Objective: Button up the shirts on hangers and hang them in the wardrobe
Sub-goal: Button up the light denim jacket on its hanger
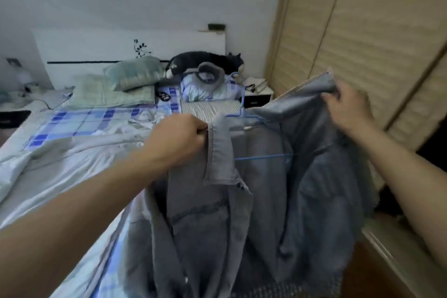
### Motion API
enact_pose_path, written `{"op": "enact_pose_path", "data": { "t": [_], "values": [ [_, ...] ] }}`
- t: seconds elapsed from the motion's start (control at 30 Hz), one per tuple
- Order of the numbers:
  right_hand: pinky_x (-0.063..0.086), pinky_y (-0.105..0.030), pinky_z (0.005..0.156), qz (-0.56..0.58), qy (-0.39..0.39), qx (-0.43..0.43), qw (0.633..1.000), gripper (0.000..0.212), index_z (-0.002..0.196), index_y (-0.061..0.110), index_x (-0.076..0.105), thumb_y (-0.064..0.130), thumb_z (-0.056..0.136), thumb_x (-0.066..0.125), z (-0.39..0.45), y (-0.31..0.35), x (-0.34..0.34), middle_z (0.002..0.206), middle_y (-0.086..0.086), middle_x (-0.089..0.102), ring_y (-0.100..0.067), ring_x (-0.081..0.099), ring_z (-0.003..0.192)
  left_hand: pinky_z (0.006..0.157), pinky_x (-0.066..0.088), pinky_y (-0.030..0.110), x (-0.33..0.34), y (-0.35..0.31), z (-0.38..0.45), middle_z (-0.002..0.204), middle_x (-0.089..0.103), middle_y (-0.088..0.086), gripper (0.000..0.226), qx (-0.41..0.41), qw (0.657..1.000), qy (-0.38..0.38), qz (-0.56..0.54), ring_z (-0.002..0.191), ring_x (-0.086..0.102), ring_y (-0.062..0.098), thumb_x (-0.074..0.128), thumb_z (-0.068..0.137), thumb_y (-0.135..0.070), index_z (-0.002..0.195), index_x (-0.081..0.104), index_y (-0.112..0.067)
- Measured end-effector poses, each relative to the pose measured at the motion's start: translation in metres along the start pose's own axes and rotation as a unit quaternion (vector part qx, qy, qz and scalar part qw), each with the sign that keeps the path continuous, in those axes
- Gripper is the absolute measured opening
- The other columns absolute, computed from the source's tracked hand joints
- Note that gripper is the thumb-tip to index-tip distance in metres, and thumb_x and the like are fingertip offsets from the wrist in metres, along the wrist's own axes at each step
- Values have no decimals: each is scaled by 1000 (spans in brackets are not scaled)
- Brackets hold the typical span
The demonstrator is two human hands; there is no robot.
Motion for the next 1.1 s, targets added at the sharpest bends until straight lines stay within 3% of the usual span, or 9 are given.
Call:
{"op": "enact_pose_path", "data": {
  "t": [0.1,0.27,0.5,0.6,0.73,0.9,0.93,1.03,1.1],
  "values": [
    [34,-36,68,22,-86,-5,996,22,96,6,61,28,98,58,3,38,-76,92,-22,66,-41,60,90,71,56,37,-74,-46,29,86,73,4,21,32,997,-62,-41,84,66,28,56,89,-29,95,76,-24],
    [32,-34,69,7,-82,13,997,25,88,12,58,31,102,52,-9,57,-129,97,-22,68,-39,61,95,70,54,37,-151,-89,30,92,75,0,19,88,985,-140,-39,89,68,31,60,95,-33,103,77,-35],
    [33,-24,57,186,-215,-23,959,26,78,15,52,23,103,51,-21,108,-185,75,4,56,-14,51,70,70,55,38,-141,-117,0,94,74,-8,25,152,980,-127,-22,88,68,26,51,97,-41,113,68,-48],
    [25,-28,58,166,-276,-43,946,30,75,8,51,22,102,52,-28,115,-212,68,1,50,-20,46,67,66,51,36,-137,-96,-6,98,73,-4,29,98,981,-160,39,88,67,32,52,94,-31,114,69,-45],
    [37,-37,57,160,-184,-35,969,35,72,5,55,25,101,53,-56,93,-178,63,-4,56,-22,51,61,63,47,36,-159,-68,0,88,75,8,17,22,975,-216,-54,86,68,36,59,92,-23,97,74,-27],
    [55,-34,56,230,161,89,956,20,91,9,61,24,101,53,-70,42,-97,67,-6,69,-26,67,61,67,55,40,-170,-121,-18,95,77,-2,35,104,947,-302,-20,87,70,33,49,90,-31,115,73,-38],
    [58,-38,60,225,141,100,959,18,106,12,59,28,99,55,-59,28,-107,75,-5,71,-26,70,66,67,56,40,-170,-126,-21,95,77,-2,36,103,945,-310,-12,87,70,33,49,90,-33,116,73,-39],
    [53,-45,91,93,-87,16,992,47,137,22,46,36,94,57,-17,7,-177,117,-3,63,-26,64,103,64,55,42,-165,-137,-28,91,75,-3,36,95,941,-326,14,84,69,35,48,90,-33,117,71,-41],
    [43,-43,106,48,-34,-121,991,56,145,23,46,48,95,53,-5,27,-168,137,-5,53,-26,53,124,62,54,42,-159,-146,-35,87,74,-3,35,91,937,-337,15,80,68,35,50,89,-29,116,70,-40]
  ]
}}
Point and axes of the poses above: each hand's wrist, its own z-axis towards the middle knuckle, its own x-axis out of the palm, y = z × x, the point moved 8 cm from there along z, towards the middle knuckle
